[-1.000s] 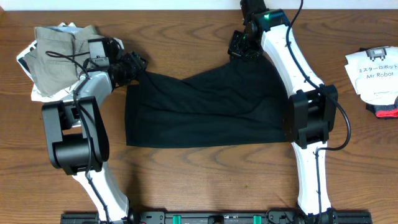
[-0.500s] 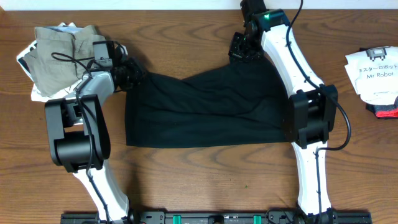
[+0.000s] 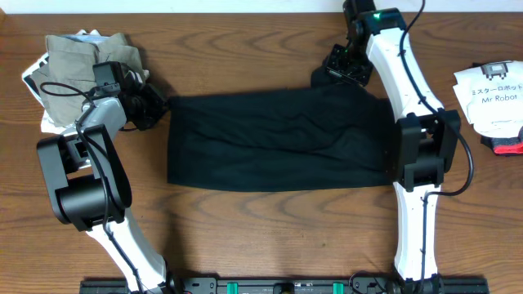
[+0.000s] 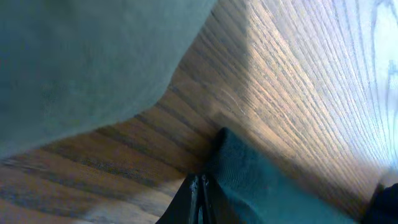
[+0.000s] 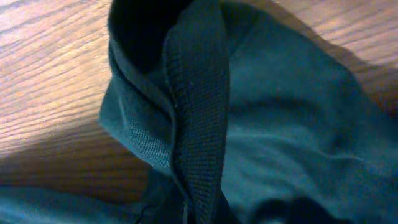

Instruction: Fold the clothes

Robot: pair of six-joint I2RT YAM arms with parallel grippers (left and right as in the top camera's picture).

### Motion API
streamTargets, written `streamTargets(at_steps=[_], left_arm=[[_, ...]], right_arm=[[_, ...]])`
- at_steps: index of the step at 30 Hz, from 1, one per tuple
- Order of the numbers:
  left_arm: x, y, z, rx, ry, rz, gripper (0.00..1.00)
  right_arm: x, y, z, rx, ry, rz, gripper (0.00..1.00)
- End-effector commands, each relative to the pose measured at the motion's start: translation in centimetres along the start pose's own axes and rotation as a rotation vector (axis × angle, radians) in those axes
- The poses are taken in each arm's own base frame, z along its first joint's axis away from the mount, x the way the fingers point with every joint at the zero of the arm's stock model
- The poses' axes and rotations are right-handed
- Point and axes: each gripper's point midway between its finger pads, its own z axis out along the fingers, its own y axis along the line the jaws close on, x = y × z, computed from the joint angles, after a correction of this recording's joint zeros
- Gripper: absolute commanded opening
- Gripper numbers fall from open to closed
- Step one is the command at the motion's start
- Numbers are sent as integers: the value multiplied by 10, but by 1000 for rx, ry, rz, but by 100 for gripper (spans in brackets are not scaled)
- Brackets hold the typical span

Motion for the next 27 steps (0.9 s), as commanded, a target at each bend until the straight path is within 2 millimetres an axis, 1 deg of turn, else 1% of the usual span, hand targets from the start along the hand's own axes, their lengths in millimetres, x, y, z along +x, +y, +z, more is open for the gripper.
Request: streamTargets(at_steps=[1,6,9,14,17,20,22,24,27], left_arm=[[-5,-14,-13,23,-22,46,6],[-2,-14,-17,16,-9,38,6],[-2,-20,-24,28,-14,44,6],[-6,-41,-51,61,-53,71,6],[-7,-54,-71,77,-80,89,6],[-4,-61,-85,81,-91,118,6],[1,-60,-88,70,-79,120,6],[6,-56,-88,58,-56,105,6],[13,-51,-87,41,-27,92,6]], right_arm=[[-5,4,-19,-5,-46,-41,1],[2,2,-19,9,-22,-42,1],[7,-2,-19,23,-1,-39,1],[17,-7,-19,49,39,-34,1],[21,-9,-19,57,51,-34,1],[25,-9,-19,65,64,-37,1],[29,-10,-19,74,77,-37,1],[31,-11,-19,81,82,-38,1],[31,-18,-25,121,67,-39,1]])
